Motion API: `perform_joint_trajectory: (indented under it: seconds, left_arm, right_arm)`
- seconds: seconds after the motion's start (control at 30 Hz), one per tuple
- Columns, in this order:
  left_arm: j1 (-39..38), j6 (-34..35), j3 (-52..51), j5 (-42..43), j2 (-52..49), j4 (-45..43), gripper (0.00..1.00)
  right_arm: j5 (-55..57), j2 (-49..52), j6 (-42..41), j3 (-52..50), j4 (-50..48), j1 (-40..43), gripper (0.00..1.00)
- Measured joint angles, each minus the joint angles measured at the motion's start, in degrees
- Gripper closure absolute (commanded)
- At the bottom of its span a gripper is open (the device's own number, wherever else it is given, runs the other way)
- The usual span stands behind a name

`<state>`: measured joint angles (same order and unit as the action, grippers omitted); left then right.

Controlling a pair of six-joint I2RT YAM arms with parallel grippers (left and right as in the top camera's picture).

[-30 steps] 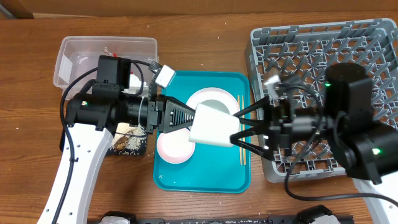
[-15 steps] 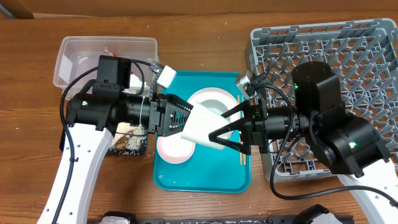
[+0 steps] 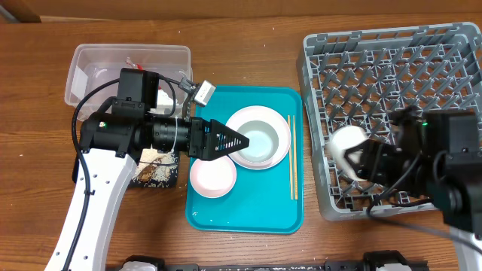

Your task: Sort waste into correct bins and load items into the dishwasher

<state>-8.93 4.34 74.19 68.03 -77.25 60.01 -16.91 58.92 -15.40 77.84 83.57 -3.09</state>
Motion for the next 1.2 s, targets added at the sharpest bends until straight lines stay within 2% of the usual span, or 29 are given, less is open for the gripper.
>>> perform_joint_trajectory:
  seconds: [0.17, 0.43, 0.5, 0.63, 0.8, 0.97, 1.2]
  left_arm:
    - [0.0, 0.0, 0.0, -1.2, 0.0, 0.1, 0.0]
    - [-2.0, 0.3, 0.0, -5.7, 0.0, 1.3, 0.0]
    - [-2.3, 1.0, 0.0, -8.1, 0.4, 1.4, 0.0]
    - [-2.3, 3.3, 0.0, -13.8, 3.4, 1.3, 0.0]
    - [-2.4, 7.7, 0.0, -24.4, 11.4, 1.5, 0.0]
    - [-2.4, 11.9, 0.0, -37.5, 20.2, 4.9, 0.0]
    - [-2.4, 16.9, 0.0, -62.3, 30.8, 14.4, 0.02]
  right_arm:
    - [6.3, 4.7, -0.2, -0.2, 4.6, 7.6, 0.47]
    - [7.3, 16.3, 0.0, -6.9, 2.6, 7.9, 0.47]
    - [7.2, 18.6, 0.1, -7.7, 1.6, 7.5, 0.44]
    - [6.6, 19.9, 0.0, -7.9, 0.9, 6.8, 0.29]
    - [6.3, 19.8, 0.2, -7.9, -0.6, 5.4, 0.18]
    - [6.2, 19.8, 0.3, -7.9, -2.2, 4.8, 0.18]
    - [5.2, 16.2, 0.5, -7.9, -5.9, 4.8, 0.17]
